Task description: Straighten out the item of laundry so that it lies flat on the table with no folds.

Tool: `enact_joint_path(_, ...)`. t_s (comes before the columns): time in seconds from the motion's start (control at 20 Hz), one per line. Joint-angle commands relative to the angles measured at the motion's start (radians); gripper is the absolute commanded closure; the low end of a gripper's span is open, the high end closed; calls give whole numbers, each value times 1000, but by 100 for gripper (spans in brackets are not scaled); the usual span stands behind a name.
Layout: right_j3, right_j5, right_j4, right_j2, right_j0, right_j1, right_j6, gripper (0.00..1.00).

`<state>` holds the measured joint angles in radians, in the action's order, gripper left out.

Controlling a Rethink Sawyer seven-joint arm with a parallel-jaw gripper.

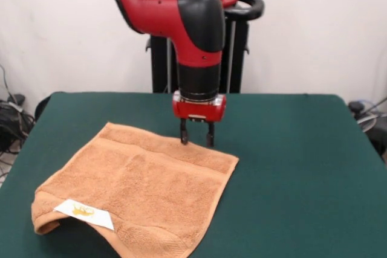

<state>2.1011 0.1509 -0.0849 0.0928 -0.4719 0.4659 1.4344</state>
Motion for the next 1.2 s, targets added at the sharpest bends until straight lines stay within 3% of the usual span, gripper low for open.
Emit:
enact_joint_path(0.05, -53, -17, -102, -79, 80, -3, 250, 0)
enact_joint_path(0.2, -37, -99, -90, 22, 5, -23, 252, 0)
enact_joint_path(0.4, 14, -56, -35, 191, -139, -41, 284, 0)
enact_joint_path(0.75, 119, -114, -91, 120, -111, 146, 301, 0)
enact_joint_path(1.2, 109, -77, -135, 115, -132, 113, 322, 0)
